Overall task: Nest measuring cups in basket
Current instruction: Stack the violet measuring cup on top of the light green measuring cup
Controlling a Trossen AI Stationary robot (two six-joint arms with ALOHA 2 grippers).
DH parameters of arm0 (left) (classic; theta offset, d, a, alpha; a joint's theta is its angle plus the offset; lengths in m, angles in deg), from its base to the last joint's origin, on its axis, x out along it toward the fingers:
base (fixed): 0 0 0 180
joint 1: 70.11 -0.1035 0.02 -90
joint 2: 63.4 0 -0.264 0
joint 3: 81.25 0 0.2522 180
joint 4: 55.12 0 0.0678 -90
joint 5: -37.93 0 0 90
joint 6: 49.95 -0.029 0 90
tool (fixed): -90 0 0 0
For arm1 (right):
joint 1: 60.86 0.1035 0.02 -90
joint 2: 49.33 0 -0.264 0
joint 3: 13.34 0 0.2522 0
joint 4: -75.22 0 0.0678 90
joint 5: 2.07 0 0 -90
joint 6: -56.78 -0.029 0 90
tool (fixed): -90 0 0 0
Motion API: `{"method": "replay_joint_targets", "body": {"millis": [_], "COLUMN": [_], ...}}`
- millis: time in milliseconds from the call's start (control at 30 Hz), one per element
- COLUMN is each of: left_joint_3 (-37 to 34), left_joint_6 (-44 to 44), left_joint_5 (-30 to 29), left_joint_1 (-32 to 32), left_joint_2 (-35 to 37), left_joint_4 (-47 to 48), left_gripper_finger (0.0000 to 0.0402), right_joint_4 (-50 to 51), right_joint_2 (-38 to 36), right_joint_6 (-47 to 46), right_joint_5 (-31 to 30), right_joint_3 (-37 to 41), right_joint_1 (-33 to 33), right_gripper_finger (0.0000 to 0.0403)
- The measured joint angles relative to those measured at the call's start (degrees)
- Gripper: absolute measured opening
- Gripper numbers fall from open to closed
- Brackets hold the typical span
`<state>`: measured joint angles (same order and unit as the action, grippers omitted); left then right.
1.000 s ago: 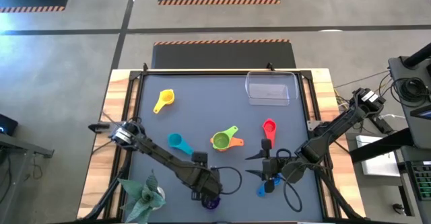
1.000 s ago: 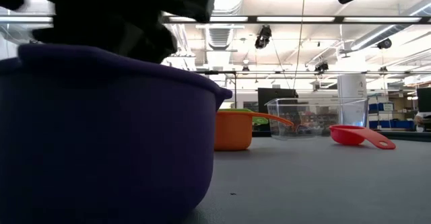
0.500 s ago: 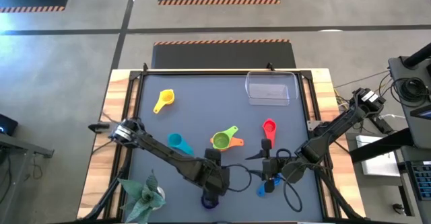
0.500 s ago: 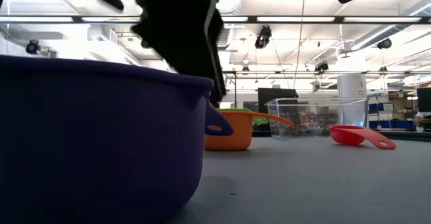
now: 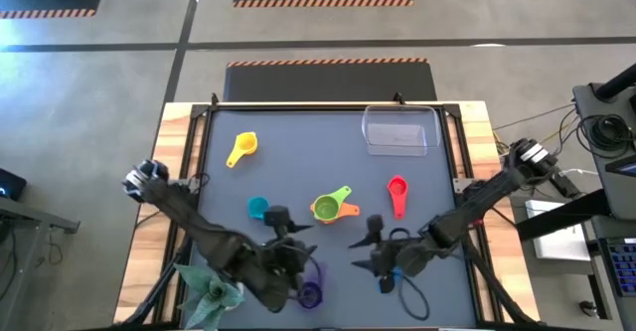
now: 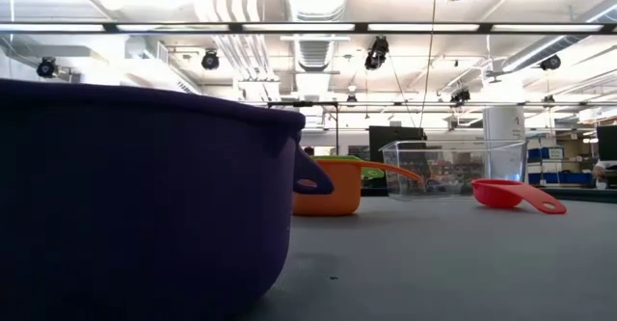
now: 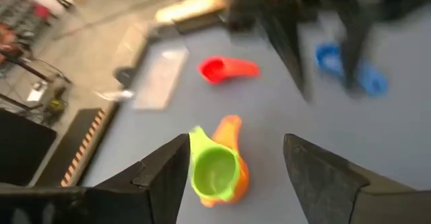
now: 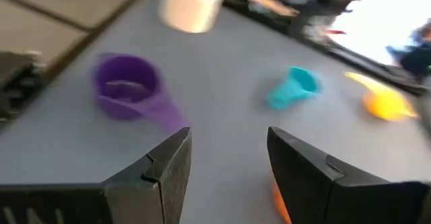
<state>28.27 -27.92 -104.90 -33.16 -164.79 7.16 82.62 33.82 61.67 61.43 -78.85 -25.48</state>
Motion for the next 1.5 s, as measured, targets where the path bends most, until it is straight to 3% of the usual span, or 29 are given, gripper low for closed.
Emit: {"method": "replay_joint_targets", "body": {"millis": [133,333,500,600,767,900,1067,1233,1500], "left_joint_3": [-1.2,-7.0,-13.4,-20.1,-33.5,-43.5,-52.6,-57.8,-58.5], "left_joint_6": [-0.2,-1.7,-3.9,-8.5,-19.4,-26.2,-31.7,-32.1,-31.9], "left_joint_5": [-4.2,-4.2,-4.3,-3.9,1.9,7.9,8.8,8.8,8.7], "left_joint_1": [0.3,0.1,0.1,0.1,0.1,0.1,0.0,-0.7,-1.6], "left_joint_2": [3.6,7.7,12.4,15.2,20.7,23.1,23.7,22.9,22.7], "left_joint_4": [-3.1,-10.7,-20.9,-31.8,-59.0,-80.6,-99.3,-107.8,-110.0], "left_gripper_finger": [0.0203,0.0166,0.0141,0.0126,0.0102,0.0083,0.0068,0.0059,0.0058], "right_joint_4": [3.8,12.6,17.4,19.9,20.1,21.4,21.6,21.5,21.1], "right_joint_2": [6.9,16.3,22.1,24.7,27.6,29.7,31.4,32.1,32.1], "right_joint_6": [1.0,2.6,5.3,5.9,6.7,6.7,6.9,8.1,8.8], "right_joint_5": [9.1,18.9,20.5,21.1,25.1,28.9,31.6,34.4,35.5], "right_joint_3": [-7.1,-18.6,-26.4,-29.1,-30.7,-31.2,-31.2,-31.2,-31.2], "right_joint_1": [-2.4,-4.1,-4.6,-5.7,-8.5,-10.8,-12.5,-12.8,-12.8], "right_gripper_finger": [0.0192,0.0231,0.0273,0.0297,0.0325,0.0334,0.0334,0.0329,0.0315]}}
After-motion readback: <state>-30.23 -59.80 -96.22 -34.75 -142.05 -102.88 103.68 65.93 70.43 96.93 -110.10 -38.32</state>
